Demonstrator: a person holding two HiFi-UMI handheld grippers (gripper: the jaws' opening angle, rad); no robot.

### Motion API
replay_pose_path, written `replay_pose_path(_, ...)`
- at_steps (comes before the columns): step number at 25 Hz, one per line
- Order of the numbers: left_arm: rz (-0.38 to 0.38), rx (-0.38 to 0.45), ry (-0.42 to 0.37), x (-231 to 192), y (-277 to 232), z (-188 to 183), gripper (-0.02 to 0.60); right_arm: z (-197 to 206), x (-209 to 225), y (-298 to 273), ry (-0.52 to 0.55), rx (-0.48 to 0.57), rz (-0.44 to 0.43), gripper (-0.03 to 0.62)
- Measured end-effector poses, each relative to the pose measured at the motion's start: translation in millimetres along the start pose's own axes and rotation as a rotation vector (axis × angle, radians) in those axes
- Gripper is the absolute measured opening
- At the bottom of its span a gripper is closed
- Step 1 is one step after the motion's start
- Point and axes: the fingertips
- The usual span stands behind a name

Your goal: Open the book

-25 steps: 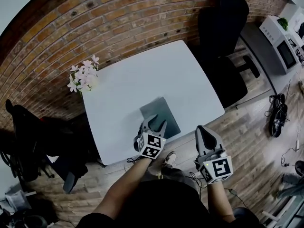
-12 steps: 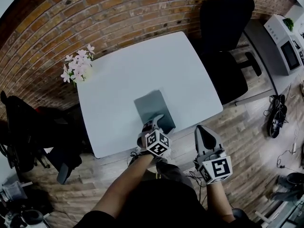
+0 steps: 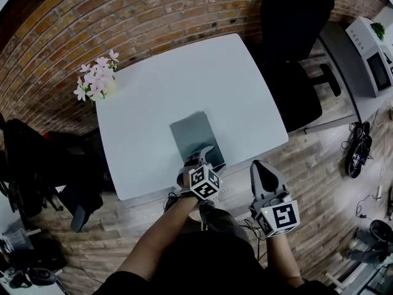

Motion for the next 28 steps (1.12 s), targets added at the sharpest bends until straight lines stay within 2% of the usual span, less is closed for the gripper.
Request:
replay_pose_path(3, -0.005, 0.025, 0.064, -5, -1, 3, 0.319, 3, 6, -1, 0.012, -0.004, 0.002, 0.012)
replay_pose_path(5, -0.009, 0.021, 0.072, -6, -4, 5, 0.319, 3, 8, -2, 0.012, -0.007, 0.002, 0.012)
replay_pose_path(7, -0.025, 0.000, 0.027, -5, -6, 9, 0.318, 4, 10, -1, 0.012, -0.010, 0.001, 0.012)
replay_pose_path(9, -0.034, -0.019, -0.052, 0, -7, 8, 0.302, 4, 11, -1, 0.018, -0.009, -0.005, 0.012)
replay_pose_path(11, -0.027, -0.029, -0.122, 7, -9, 4, 0.235, 4, 13, -2, 0.027, -0.009, -0.012, 0.012)
replay_pose_path(12, -0.026, -0.023, -0.127, 10, -10, 3, 0.210, 4, 13, -2, 0.028, -0.010, -0.014, 0.012)
replay_pose_path(15, -0.027, 0.013, -0.099, 12, -7, 3, 0.180, 3, 10, -2, 0.008, -0.019, -0.020, 0.012)
replay_pose_path(18, -0.017, 0.060, -0.089, 16, -2, -1, 0.113, -1, 11, -2, -0.012, 0.007, -0.017, 0.012)
replay_pose_path(22, -0.031, 0.110, -0.059, 18, 6, -6, 0.061, -1, 11, -2, -0.006, -0.003, -0.011, 0.012)
replay_pose_path(28, -0.081, 0.187, -0.064, 13, 29, -19, 0.043, 2, 9, -4, -0.008, -0.003, -0.019, 0.012)
Point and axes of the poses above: the fingertips, and each gripper's own axes: y backward along the fingers, x to its right, z out of its underside, and after that the axes turned 8 degrees about z, right-handed
